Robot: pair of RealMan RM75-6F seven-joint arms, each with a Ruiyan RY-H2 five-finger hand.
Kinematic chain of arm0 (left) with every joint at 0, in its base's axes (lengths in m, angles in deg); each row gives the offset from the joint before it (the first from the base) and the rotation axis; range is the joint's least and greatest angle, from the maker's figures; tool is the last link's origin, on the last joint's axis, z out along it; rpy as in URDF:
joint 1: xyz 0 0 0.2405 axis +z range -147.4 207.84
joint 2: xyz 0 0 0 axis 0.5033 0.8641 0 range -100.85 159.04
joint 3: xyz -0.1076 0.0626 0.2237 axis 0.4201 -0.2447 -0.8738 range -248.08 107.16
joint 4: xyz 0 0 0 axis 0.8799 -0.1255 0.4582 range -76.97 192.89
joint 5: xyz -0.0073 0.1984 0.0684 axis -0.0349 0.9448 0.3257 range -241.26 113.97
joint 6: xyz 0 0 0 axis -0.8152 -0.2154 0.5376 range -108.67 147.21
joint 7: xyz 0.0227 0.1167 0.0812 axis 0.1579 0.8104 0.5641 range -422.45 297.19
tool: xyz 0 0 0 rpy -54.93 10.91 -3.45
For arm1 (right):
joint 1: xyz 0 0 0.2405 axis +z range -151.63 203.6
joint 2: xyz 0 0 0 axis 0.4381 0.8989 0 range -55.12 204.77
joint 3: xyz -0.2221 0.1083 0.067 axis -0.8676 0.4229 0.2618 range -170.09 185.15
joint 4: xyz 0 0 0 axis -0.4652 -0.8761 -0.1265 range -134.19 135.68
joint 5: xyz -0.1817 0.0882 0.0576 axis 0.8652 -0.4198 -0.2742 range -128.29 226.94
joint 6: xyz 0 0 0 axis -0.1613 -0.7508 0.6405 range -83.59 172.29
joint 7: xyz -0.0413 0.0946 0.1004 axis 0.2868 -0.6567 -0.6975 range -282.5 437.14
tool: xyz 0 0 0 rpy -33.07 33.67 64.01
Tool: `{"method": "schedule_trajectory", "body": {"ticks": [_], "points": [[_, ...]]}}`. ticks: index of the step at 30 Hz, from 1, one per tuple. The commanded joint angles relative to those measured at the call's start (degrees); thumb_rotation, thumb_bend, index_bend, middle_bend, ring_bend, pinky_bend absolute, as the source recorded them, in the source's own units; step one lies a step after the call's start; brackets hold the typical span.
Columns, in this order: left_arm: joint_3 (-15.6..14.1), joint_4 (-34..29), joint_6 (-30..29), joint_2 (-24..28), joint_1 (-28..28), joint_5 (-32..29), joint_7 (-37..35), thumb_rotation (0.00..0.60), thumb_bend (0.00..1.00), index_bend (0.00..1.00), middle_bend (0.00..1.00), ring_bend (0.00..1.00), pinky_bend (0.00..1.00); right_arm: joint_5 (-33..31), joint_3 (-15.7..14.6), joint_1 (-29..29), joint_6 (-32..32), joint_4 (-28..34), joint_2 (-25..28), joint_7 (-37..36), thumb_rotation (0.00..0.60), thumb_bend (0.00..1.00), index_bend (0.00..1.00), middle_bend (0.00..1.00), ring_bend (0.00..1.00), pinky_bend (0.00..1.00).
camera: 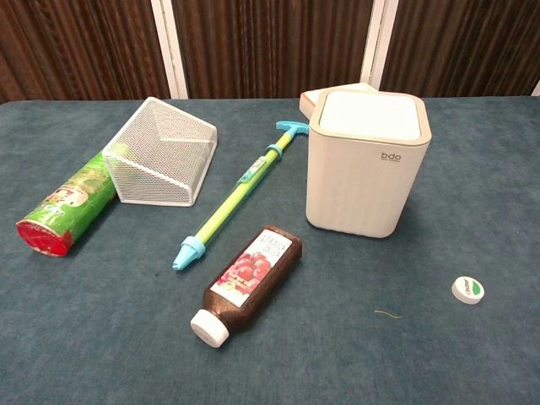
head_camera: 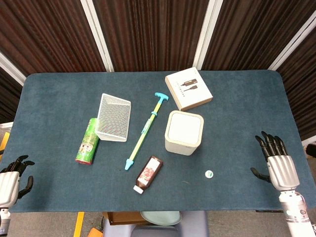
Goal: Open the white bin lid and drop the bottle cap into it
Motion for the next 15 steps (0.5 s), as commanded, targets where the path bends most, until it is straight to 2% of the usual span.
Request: {"method": "schedule_trajectory", "body": {"ticks": [1, 11, 13, 15], "points": [[-0.03, 0.14, -0.06, -0.06, 0.03, 0.26, -0.26, 0.6, 0.5, 0.31, 0.17, 0.26, 0.43, 0.36, 0.06, -0.25, 0.44, 0.08, 0.15, -0.35, 0.6, 0.26, 0.0, 0.06, 0.0, 0.0], [0.14, 1.34, 0.88, -0.2, -0.37, 0.09, -1.38, 0.6, 0.5, 0.31, 0.17, 0.26, 0.43, 2.44, 1.02, -0.53, 0.33, -0.56, -0.19, -4.06, 0.6, 0.26, 0.0, 0.08, 0.0, 0.0], [0.14, 1.23, 1.47, -0.09, -0.36, -0.62, -1.84, 0.6, 0.5, 0.31, 0.17, 0.26, 0.43, 3.3, 0.92, -0.69, -0.02, -1.26, -0.53, -4.56, 0.6, 0.27, 0.0, 0.14, 0.02, 0.02], [0.12, 0.66, 1.71, 0.2, -0.36, -0.79, -2.3, 0.6, 0.5, 0.32, 0.17, 0.26, 0.43, 4.16, 0.64, -0.88, -0.28, -1.78, -0.79, -4.7, 0.6, 0.27, 0.0, 0.22, 0.1, 0.08]]}}
